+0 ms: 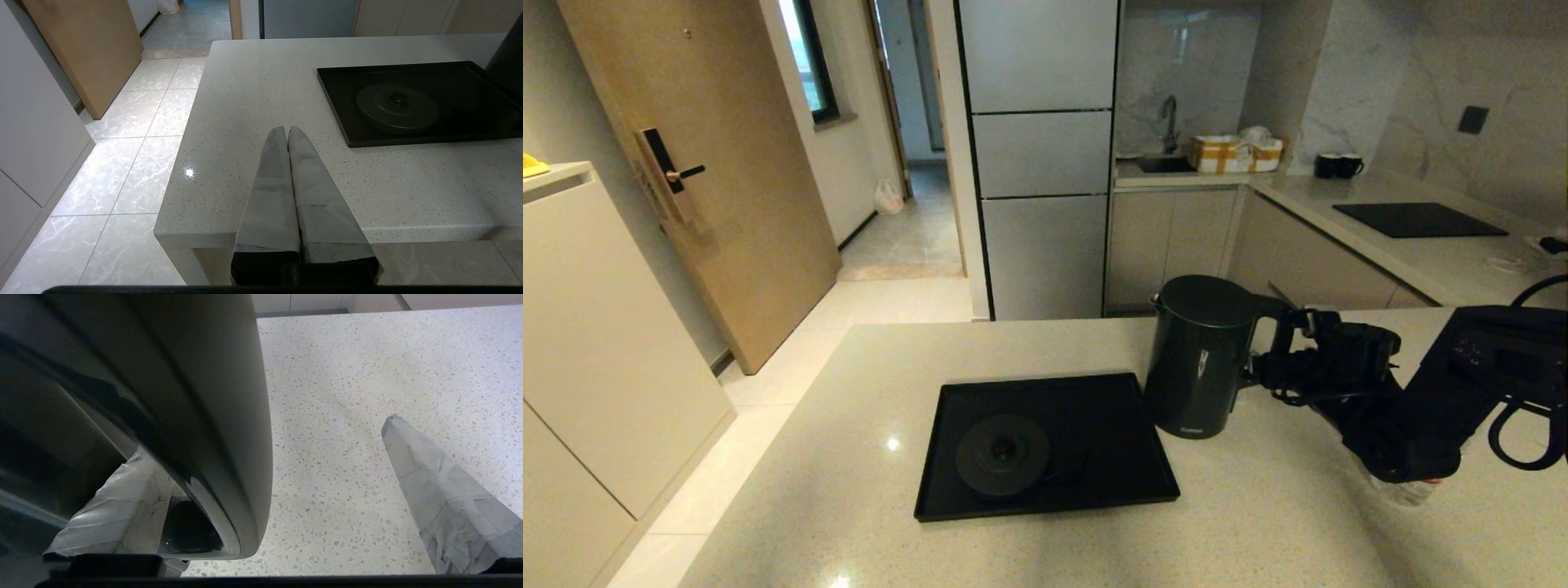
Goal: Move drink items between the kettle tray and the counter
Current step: Return the kettle to its original position
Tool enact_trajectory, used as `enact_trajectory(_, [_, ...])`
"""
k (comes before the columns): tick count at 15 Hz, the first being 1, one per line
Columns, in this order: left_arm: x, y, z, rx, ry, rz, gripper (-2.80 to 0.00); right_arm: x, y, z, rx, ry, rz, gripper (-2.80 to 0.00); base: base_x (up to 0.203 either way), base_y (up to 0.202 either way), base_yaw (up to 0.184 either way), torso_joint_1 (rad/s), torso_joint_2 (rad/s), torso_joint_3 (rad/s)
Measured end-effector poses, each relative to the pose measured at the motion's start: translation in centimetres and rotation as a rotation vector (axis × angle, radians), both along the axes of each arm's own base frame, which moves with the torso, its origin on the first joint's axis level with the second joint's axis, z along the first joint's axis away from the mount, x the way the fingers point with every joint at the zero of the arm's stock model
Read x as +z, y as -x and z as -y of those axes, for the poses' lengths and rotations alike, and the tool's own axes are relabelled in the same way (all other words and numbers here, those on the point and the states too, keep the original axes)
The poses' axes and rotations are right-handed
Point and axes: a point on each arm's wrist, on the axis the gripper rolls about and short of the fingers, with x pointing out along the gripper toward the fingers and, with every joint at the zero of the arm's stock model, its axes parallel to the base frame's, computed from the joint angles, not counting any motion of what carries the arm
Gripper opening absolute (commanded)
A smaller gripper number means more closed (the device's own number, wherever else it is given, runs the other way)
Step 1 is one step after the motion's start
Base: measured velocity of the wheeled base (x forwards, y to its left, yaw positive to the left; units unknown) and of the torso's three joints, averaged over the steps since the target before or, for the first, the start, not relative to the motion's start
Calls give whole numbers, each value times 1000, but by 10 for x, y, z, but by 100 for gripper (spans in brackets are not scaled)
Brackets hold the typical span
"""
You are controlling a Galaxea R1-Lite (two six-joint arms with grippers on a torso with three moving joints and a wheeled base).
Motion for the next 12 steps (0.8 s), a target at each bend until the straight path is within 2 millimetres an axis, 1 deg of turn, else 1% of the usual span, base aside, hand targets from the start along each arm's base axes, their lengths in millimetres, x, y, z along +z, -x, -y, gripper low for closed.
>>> enact_trajectory(4, [0,0,0,0,0,0,-280,-1,0,8,15,10,4,0,0,0,0,0,0,0])
enact_trajectory(12, [0,0,0,0,0,0,-280,-2,0,9,53,22,-1,0,0,0,0,0,0,0])
